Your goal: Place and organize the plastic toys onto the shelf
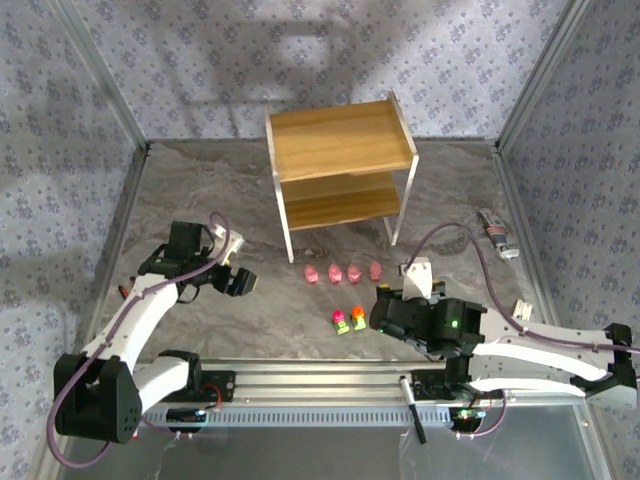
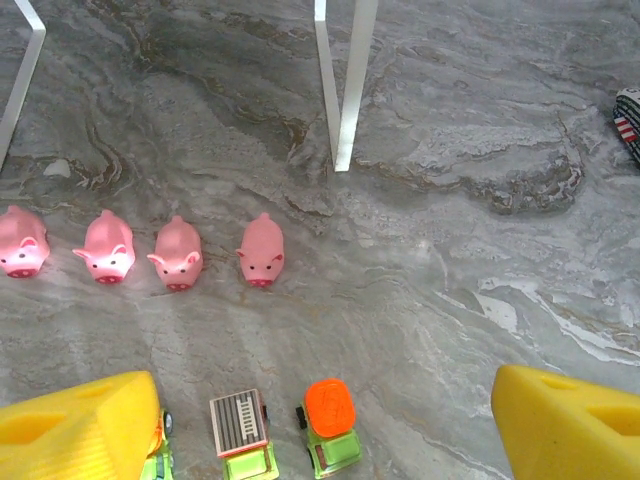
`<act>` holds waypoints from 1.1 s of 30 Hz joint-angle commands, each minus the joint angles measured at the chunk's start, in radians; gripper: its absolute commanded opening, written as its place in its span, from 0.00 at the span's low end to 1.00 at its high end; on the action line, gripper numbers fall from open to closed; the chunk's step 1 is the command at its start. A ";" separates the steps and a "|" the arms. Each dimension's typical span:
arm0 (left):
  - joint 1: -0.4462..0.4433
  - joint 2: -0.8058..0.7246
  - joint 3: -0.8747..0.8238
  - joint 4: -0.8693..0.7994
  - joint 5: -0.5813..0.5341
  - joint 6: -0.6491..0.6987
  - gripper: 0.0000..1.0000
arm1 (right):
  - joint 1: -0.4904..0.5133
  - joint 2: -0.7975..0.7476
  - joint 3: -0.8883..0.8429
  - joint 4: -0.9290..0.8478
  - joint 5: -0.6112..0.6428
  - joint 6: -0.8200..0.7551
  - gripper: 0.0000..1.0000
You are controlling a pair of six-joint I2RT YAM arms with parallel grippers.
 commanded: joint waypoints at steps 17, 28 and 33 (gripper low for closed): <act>-0.064 0.036 -0.035 0.058 -0.047 0.002 0.92 | -0.024 -0.024 -0.160 -0.100 -0.161 0.222 0.70; -0.067 0.035 -0.033 0.061 -0.058 -0.008 0.93 | -0.184 -0.065 -0.278 0.094 -0.372 0.056 0.67; -0.068 0.037 -0.030 0.060 -0.061 -0.010 0.93 | -0.263 -0.050 -0.292 0.146 -0.437 -0.016 0.67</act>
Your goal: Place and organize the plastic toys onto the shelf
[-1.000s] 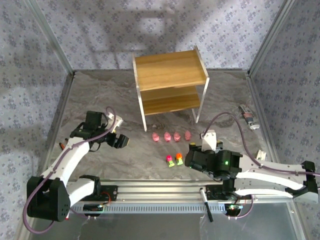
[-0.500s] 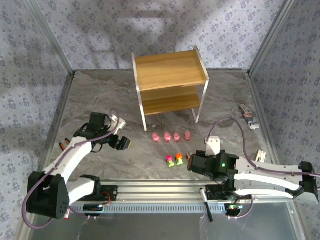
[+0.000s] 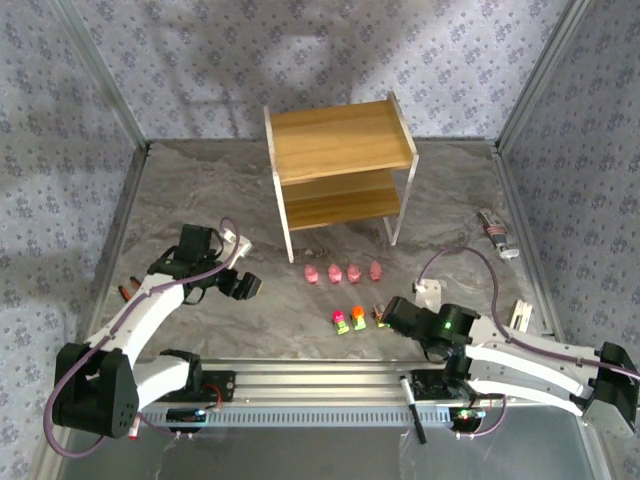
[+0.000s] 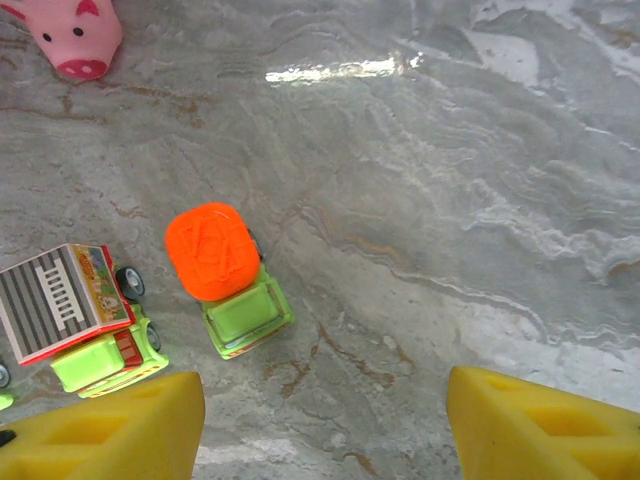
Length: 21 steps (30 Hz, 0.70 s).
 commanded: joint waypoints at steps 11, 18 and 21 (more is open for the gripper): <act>-0.008 0.010 0.008 -0.001 -0.001 -0.009 0.94 | -0.156 0.064 -0.012 0.140 -0.177 -0.191 0.57; -0.008 0.010 0.008 -0.002 -0.004 -0.010 0.94 | -0.207 0.139 0.025 0.165 -0.228 -0.258 0.57; -0.008 0.012 0.008 -0.002 -0.004 -0.010 0.94 | -0.228 0.156 0.037 0.168 -0.240 -0.281 0.56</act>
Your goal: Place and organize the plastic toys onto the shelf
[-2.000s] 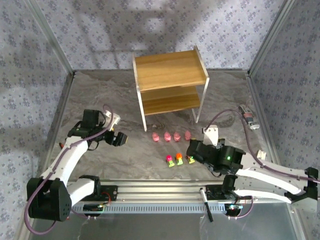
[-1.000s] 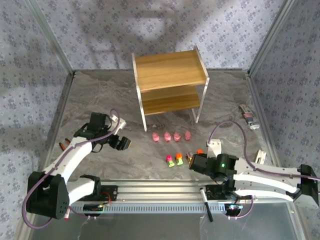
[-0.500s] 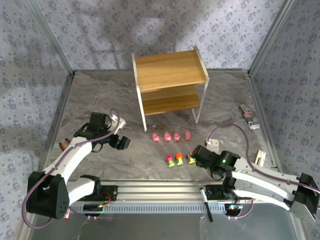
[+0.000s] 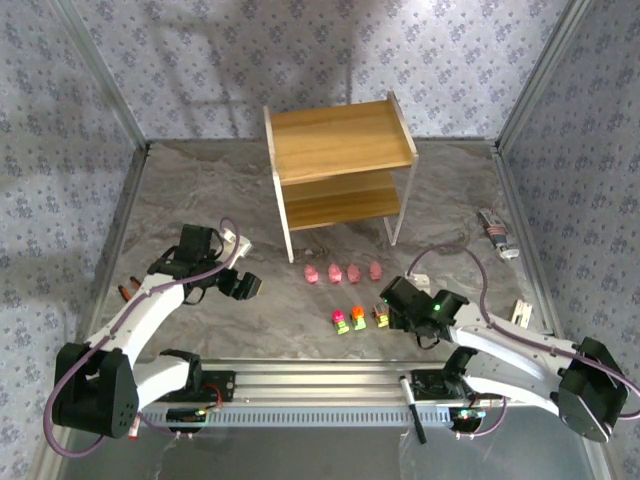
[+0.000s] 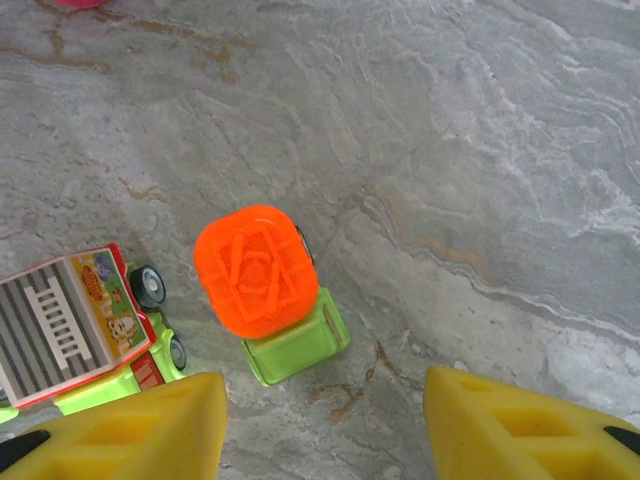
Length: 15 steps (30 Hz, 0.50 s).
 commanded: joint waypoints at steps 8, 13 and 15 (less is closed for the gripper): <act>-0.008 0.019 0.011 -0.003 -0.001 -0.003 0.94 | -0.088 0.042 0.066 0.012 -0.076 -0.136 0.55; -0.008 0.020 0.012 -0.004 -0.001 -0.003 0.94 | -0.095 0.103 0.080 0.042 -0.101 -0.171 0.53; -0.008 0.020 0.012 -0.003 -0.002 -0.003 0.94 | -0.096 0.123 0.089 0.045 -0.106 -0.180 0.54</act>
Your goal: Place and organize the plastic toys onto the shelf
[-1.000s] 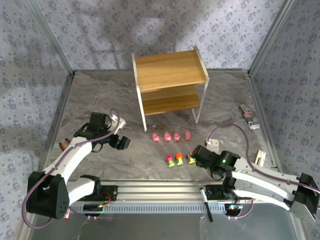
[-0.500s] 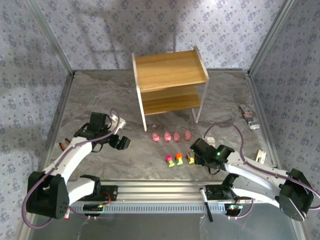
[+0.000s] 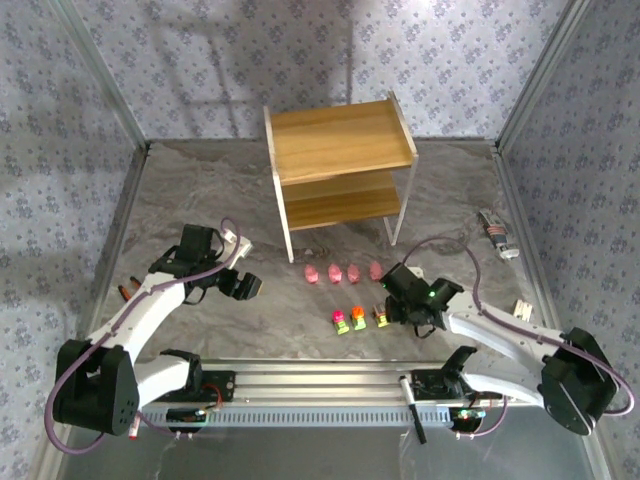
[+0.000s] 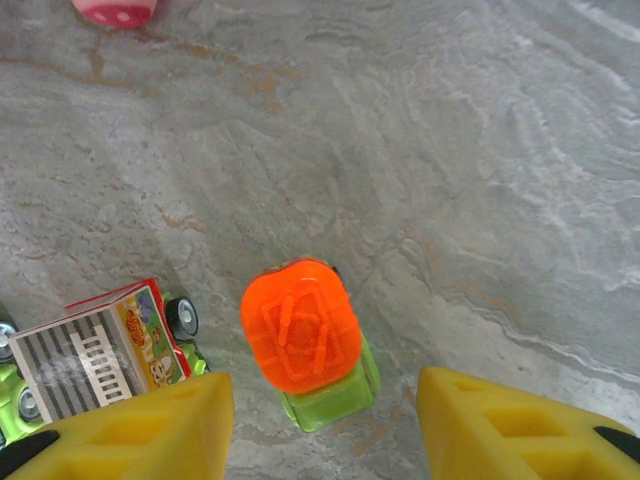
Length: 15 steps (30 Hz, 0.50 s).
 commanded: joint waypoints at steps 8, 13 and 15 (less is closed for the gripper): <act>-0.007 0.027 0.021 -0.006 0.014 -0.001 0.94 | -0.035 0.042 0.036 -0.004 -0.039 -0.046 0.49; -0.013 0.059 0.046 -0.028 0.058 0.016 0.94 | -0.057 0.043 0.032 0.000 -0.057 -0.057 0.49; -0.033 0.062 0.053 -0.028 0.056 0.025 0.93 | -0.062 0.050 0.033 0.005 -0.066 -0.063 0.48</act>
